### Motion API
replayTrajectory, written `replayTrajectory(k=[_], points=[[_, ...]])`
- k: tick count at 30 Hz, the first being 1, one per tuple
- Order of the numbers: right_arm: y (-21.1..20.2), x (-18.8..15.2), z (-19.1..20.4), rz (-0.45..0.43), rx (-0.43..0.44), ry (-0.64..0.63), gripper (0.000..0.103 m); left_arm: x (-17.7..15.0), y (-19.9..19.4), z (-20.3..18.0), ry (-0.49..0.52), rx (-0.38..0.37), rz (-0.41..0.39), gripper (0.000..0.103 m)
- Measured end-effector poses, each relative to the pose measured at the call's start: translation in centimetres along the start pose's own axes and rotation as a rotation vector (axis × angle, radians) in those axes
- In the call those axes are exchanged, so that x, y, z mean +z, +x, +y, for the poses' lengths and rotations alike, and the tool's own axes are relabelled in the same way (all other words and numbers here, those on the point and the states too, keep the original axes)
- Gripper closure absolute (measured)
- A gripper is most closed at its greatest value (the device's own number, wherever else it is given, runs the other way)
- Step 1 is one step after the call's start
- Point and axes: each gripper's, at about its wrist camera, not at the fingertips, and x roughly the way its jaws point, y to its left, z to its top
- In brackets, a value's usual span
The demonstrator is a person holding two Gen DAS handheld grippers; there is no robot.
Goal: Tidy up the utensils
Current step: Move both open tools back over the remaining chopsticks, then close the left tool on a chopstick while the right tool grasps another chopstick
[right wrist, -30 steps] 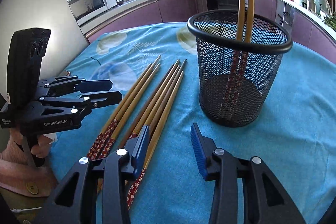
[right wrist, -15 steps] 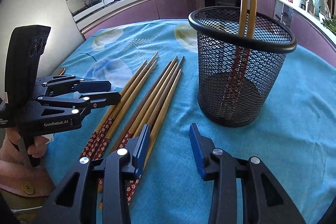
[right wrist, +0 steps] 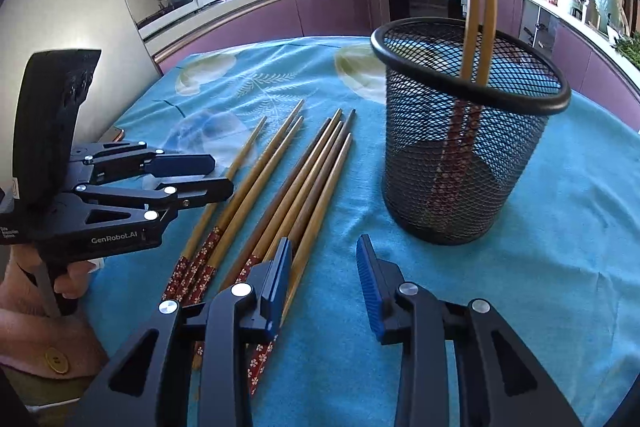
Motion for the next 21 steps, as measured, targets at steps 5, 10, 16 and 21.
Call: replayTrajectory(k=[5,10,16,21], points=[[-0.1,0.0,-0.1,0.010,-0.030,0.002,0.070,-0.1,0.0,0.2,0.002,0.003,0.004,0.072],[0.6,0.2,0.6,0.020,-0.065,-0.020,0.071,0.1,0.0,0.5,-0.001,-0.005,0.007,0.072],[1.2,0.6,0.9,-0.001,-0.085,-0.011,0.082,0.3,0.4,0.6,-0.026,0.001,0.000,0.077],[0.9,0.5,-0.1,-0.010,-0.046,0.048,0.095,0.0,0.1,1.0,-0.065,0.007,-0.012,0.087]])
